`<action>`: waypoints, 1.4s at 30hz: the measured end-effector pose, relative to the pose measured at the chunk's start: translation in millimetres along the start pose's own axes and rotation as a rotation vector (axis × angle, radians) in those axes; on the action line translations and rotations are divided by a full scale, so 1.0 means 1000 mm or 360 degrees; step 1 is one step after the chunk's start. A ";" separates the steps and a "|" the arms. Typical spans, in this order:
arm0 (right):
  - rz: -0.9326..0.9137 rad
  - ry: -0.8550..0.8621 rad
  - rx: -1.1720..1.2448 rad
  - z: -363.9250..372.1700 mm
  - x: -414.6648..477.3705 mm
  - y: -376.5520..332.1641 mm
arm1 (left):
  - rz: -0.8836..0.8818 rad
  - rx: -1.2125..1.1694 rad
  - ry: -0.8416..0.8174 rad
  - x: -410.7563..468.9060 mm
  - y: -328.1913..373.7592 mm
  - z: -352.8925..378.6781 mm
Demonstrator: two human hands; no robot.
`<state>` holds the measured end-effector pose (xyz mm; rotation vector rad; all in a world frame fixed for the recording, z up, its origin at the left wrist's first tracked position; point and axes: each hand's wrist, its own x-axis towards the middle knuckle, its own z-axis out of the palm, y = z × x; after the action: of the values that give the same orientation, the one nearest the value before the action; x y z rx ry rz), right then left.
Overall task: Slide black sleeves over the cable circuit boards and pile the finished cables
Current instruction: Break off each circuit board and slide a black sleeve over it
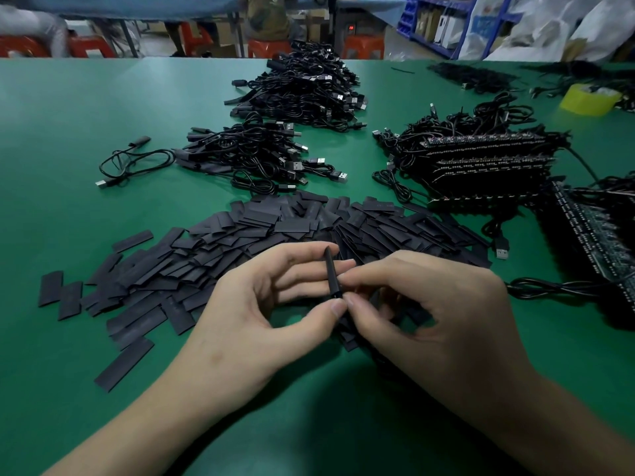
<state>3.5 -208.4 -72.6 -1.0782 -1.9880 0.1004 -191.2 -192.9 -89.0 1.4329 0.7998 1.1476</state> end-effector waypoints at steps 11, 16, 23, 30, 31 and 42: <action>0.0279 0.0012 0.0195 0.003 0.003 -0.003 | 0.0134 0.0284 0.0064 0.000 0.003 0.003; 0.0541 -0.0152 0.0655 0.004 0.001 -0.004 | 0.0375 0.0792 0.0218 -0.001 0.009 0.001; 0.0534 -0.0449 0.0446 0.003 0.001 -0.004 | 0.0335 0.0857 0.0525 0.001 0.010 -0.002; 0.0328 -0.0262 0.0160 0.000 0.006 0.004 | -0.0088 0.0094 0.0571 0.007 0.012 0.003; 0.0394 -0.0197 0.0265 -0.002 0.008 0.005 | -0.0180 0.0002 0.0508 0.008 0.015 0.006; 0.0752 0.0103 0.0979 -0.012 0.047 0.013 | -0.0405 0.0234 -0.0061 0.026 0.039 0.032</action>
<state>7.8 -170.0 -39.8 -1.0845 -1.4528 0.8561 -157.4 -187.1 -43.8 1.4208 1.0246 0.8797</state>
